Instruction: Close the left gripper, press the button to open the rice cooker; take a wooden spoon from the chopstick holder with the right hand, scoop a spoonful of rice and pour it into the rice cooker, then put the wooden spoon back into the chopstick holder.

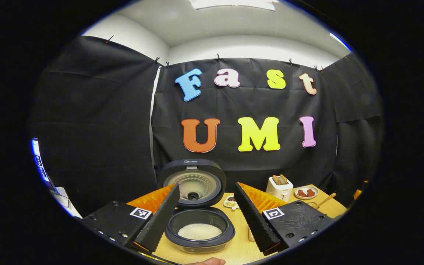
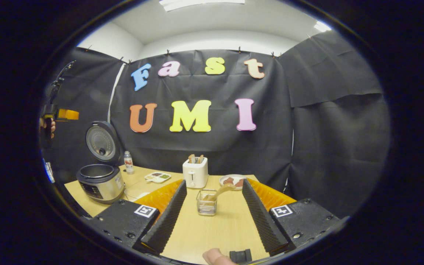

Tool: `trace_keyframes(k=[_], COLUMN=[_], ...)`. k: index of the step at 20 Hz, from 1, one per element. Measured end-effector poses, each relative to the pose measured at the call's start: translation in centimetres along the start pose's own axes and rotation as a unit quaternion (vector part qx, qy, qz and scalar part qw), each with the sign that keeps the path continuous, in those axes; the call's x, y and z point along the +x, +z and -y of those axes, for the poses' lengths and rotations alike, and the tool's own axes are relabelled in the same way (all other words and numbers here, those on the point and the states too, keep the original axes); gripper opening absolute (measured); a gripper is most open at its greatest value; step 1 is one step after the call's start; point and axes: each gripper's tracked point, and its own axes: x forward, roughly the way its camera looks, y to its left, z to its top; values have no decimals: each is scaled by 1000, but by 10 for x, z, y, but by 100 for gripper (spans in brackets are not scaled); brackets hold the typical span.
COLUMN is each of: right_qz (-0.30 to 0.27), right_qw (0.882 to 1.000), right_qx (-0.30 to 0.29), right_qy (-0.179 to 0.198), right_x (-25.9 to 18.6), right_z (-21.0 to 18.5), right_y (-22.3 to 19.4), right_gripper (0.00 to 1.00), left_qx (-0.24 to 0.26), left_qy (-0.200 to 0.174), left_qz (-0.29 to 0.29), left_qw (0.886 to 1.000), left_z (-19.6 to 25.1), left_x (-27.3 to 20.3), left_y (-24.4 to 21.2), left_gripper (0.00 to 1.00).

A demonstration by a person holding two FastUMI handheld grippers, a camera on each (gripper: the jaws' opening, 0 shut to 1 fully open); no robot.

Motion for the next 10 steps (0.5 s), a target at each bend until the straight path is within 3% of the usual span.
trace_keyframes(k=[1, 5, 10], right_qz=[0, -6, -4], right_qw=[1000, 1000, 1000], right_qx=[0, -12, 4], right_qy=[0, 11, 30], right_x=[0, 4, 11], right_z=[1, -2, -7], right_y=[-1, -13, -17], right_gripper=[95, 98, 98], left_qx=[3, 3, -24], left_qy=[11, 24, 7], left_qz=[-1, 12, 8], left_qw=[1000, 1000, 1000], left_z=[-9, -28, -31], left_x=[13, 67, 136], left_y=[6, 27, 29], left_gripper=[95, 95, 94])
